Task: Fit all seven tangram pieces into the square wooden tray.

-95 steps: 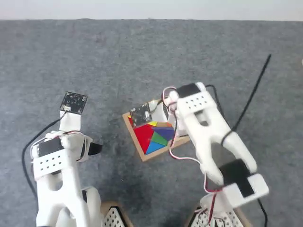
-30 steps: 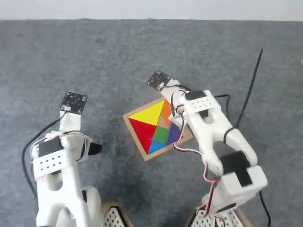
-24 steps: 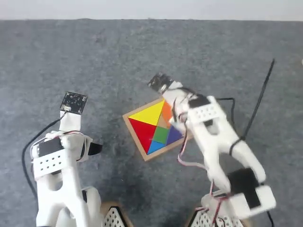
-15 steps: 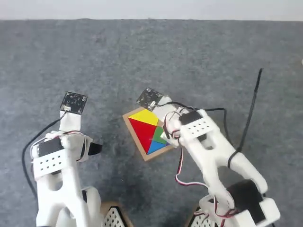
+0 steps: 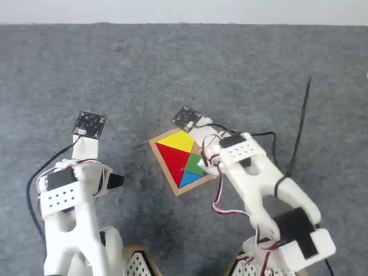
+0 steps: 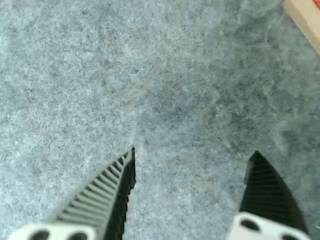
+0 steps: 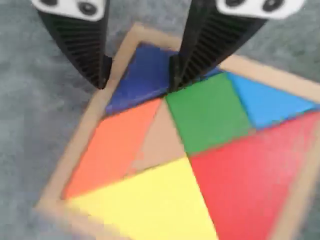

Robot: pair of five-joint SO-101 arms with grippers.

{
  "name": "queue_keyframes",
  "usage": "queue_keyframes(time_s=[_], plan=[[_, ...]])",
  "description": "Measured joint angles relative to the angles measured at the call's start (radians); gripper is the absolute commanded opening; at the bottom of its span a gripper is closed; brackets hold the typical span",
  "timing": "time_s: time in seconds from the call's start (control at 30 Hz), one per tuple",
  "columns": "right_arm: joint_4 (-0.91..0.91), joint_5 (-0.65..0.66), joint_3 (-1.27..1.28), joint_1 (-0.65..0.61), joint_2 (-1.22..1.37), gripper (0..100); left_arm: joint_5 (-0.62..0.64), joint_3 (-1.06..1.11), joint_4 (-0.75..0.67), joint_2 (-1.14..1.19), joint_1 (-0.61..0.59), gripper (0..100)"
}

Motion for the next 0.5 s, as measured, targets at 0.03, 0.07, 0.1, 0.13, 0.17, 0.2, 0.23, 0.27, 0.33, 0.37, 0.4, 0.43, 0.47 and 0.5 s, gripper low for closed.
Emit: queue_keyframes(time_s=[0.03, 0.07, 0.1, 0.13, 0.17, 0.2, 0.23, 0.27, 0.33, 0.37, 0.4, 0.43, 0.47, 0.5], plan=[[0.0, 0.0, -0.002, 0.011, 0.012, 20.8, 0.0, 0.0, 0.0, 0.0, 0.0, 34], [0.0, 0.002, -0.006, 0.025, 0.012, 20.8, 0.0, 0.0, 0.0, 0.0, 0.0, 34], [0.0, 0.005, -0.008, 0.032, 0.017, 20.8, 0.0, 0.0, 0.0, 0.0, 0.0, 34], [0.0, 0.005, -0.011, 0.04, 0.017, 20.8, 0.0, 0.0, 0.0, 0.0, 0.0, 34], [0.0, 0.005, -0.012, 0.041, 0.02, 20.8, 0.0, 0.0, 0.0, 0.0, 0.0, 34], [0.0, 0.005, -0.012, 0.044, 0.02, 20.8, 0.0, 0.0, 0.0, 0.0, 0.0, 34], [0.0, 0.002, -0.012, 0.044, 0.014, 20.8, 0.0, 0.0, 0.0, 0.0, 0.0, 34], [0.0, -0.009, -0.011, 0.044, 0.002, 20.8, 0.0, 0.0, 0.0, 0.0, 0.0, 34], [0.005, -0.029, 0.005, 0.051, -0.035, 20.8, 0.0, 0.0, 0.0, 0.0, 0.0, 34], [0.008, -0.037, 0.017, 0.052, -0.061, 20.8, 0.0, 0.0, 0.0, 0.0, 0.0, 34], [0.011, -0.049, 0.035, 0.052, -0.1, 20.8, 0.0, 0.0, 0.0, 0.0, 0.0, 34], [0.015, -0.066, 0.057, 0.048, -0.143, 20.8, 0.0, 0.0, 0.0, 0.0, 0.0, 34], [0.015, -0.08, 0.083, 0.048, -0.186, 20.8, 0.0, 0.0, 0.0, 0.0, 0.0, 34], [0.015, -0.095, 0.11, 0.048, -0.233, 20.8, 0.0, 0.0, 0.0, 0.0, 0.0, 34]])
